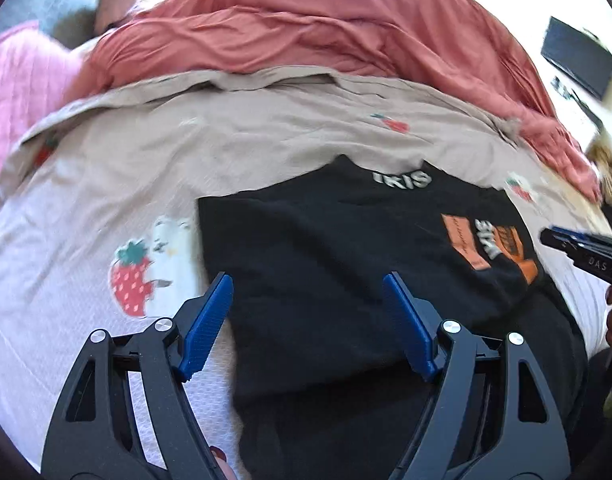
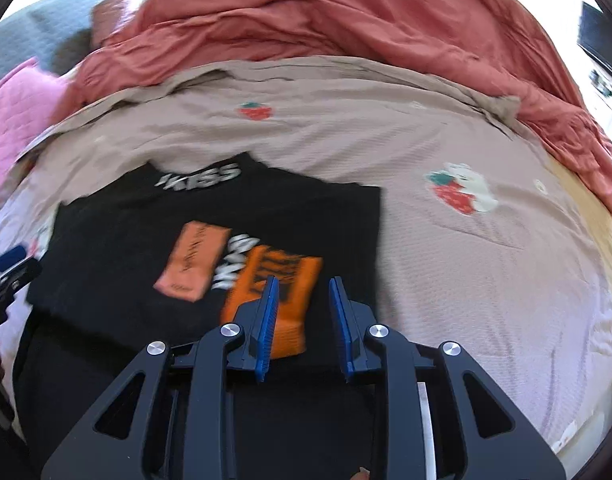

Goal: Fold small clothes
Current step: 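Lower the sock back onto the shirt and open the right tool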

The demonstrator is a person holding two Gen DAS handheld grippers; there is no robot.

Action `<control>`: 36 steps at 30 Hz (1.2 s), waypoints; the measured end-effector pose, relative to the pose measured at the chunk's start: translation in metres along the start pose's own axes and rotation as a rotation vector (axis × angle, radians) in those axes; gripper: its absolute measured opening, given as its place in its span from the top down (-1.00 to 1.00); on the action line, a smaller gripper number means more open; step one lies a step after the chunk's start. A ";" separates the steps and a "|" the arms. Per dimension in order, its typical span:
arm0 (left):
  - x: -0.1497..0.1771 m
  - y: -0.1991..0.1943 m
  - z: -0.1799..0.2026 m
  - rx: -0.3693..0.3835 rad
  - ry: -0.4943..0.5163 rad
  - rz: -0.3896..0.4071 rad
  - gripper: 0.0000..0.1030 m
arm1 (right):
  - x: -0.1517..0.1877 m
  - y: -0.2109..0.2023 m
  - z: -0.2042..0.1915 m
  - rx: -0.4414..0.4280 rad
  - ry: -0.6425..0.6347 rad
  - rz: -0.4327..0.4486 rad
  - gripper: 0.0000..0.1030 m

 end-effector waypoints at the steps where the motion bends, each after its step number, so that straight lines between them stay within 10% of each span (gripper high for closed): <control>1: 0.000 0.002 0.004 0.001 0.017 -0.006 -0.36 | 0.002 0.000 -0.009 -0.021 -0.021 -0.002 0.51; 10: 0.019 0.031 0.004 0.070 -0.017 -0.151 -0.37 | 0.022 0.043 -0.018 -0.054 0.051 -0.157 0.39; 22: 0.005 0.007 0.022 0.050 0.080 -0.021 -0.36 | 0.028 0.017 -0.004 -0.065 0.039 -0.101 0.14; 34: 0.020 0.033 0.026 0.054 0.087 -0.145 -0.36 | -0.017 0.056 0.018 0.003 0.122 -0.103 0.13; 35: 0.020 0.032 0.026 0.053 0.089 -0.145 -0.36 | -0.014 0.064 0.018 0.010 0.125 -0.127 0.17; 36: 0.020 0.031 0.026 0.053 0.089 -0.144 -0.36 | -0.011 0.071 0.017 -0.009 0.129 -0.160 0.62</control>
Point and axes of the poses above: each gripper's, at about its wrist camera, not at the fingertips, and y roughly the way its jaws point, z to its right, x to its underside, the point moved 3 cm from there along y, roughly the way its jaws point, and after that the axes turned 9 degrees about y, right-handed, at the moved point
